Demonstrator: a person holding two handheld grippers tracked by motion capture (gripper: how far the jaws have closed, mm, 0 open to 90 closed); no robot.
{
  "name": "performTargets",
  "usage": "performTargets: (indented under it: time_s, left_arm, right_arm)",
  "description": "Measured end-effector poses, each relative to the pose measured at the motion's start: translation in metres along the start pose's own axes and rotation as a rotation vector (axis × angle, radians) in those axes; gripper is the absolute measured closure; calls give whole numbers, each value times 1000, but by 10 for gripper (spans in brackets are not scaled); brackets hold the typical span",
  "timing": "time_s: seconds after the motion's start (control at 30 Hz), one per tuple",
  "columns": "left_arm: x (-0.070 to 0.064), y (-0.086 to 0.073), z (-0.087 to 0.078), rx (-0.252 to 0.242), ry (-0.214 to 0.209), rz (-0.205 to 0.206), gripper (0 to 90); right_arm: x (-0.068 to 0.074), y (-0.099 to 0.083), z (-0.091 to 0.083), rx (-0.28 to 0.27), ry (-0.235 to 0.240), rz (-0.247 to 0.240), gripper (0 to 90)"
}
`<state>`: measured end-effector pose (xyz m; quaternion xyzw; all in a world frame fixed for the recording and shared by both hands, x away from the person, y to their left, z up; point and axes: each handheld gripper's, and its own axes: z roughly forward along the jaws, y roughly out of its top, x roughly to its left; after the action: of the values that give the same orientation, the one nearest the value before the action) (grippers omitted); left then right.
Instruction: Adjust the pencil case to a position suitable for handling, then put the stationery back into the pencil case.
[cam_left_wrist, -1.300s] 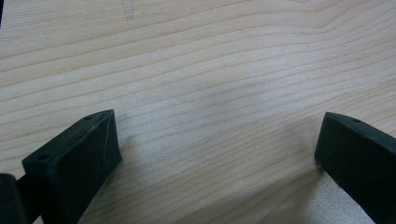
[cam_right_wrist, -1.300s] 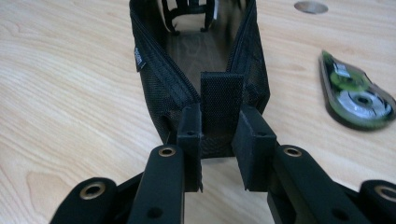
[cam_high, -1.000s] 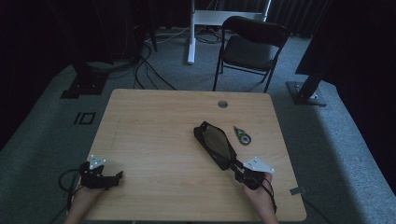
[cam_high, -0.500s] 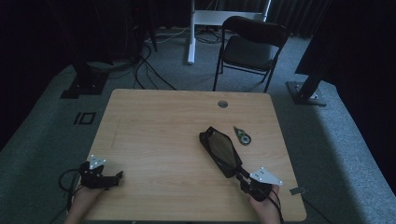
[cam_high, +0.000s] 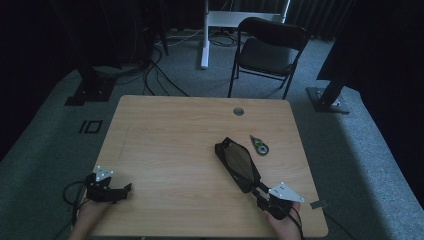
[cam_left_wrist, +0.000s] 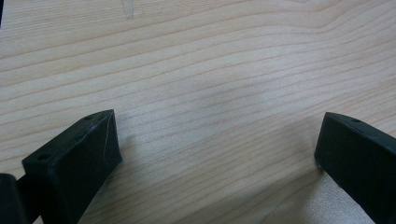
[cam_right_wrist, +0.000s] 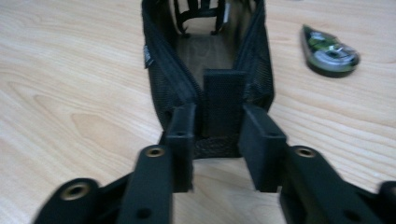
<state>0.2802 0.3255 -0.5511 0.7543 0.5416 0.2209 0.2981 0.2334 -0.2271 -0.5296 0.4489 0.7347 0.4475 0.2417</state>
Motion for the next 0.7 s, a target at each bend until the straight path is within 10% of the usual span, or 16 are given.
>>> performTargets:
  time_s: [0.7]
  left_arm:
    - [0,0,0,0,0,0,1]
  right_arm:
    - [-14,19,-18,-66,11,-3,334]
